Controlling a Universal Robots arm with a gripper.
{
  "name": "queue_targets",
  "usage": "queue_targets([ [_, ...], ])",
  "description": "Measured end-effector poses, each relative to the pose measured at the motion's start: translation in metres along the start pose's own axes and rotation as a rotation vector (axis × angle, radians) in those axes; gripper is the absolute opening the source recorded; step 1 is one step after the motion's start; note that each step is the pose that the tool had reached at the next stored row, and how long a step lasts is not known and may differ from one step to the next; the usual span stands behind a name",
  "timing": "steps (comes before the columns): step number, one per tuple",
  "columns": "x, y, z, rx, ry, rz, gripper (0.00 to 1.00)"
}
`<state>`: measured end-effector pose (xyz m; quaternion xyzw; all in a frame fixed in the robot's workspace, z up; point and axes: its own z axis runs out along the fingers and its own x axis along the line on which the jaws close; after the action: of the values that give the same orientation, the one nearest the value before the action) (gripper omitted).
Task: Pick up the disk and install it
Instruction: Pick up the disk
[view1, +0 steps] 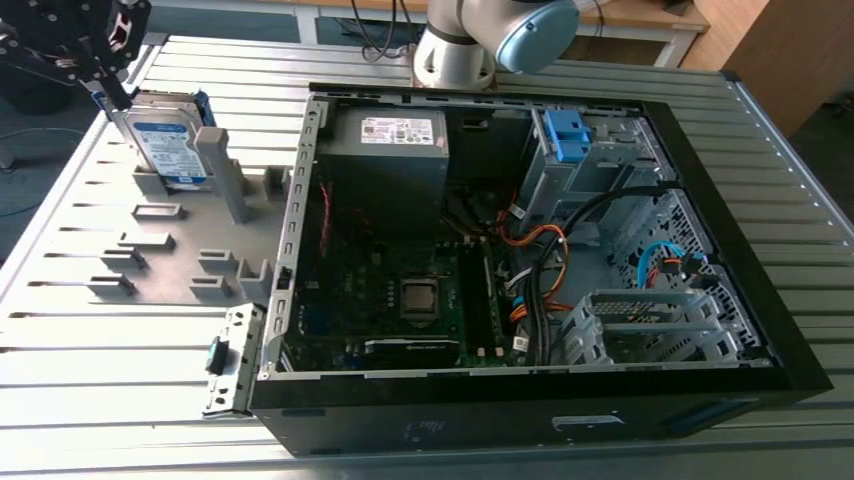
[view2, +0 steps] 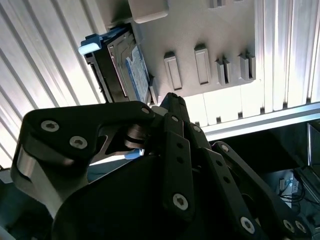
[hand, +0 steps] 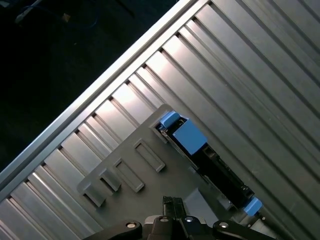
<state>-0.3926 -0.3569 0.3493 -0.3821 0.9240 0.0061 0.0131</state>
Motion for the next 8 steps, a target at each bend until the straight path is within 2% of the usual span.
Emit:
queue_targets([
  [8, 0.0000, 0.0000, 0.0000, -0.0009, 0.0001, -0.032, 0.11],
])
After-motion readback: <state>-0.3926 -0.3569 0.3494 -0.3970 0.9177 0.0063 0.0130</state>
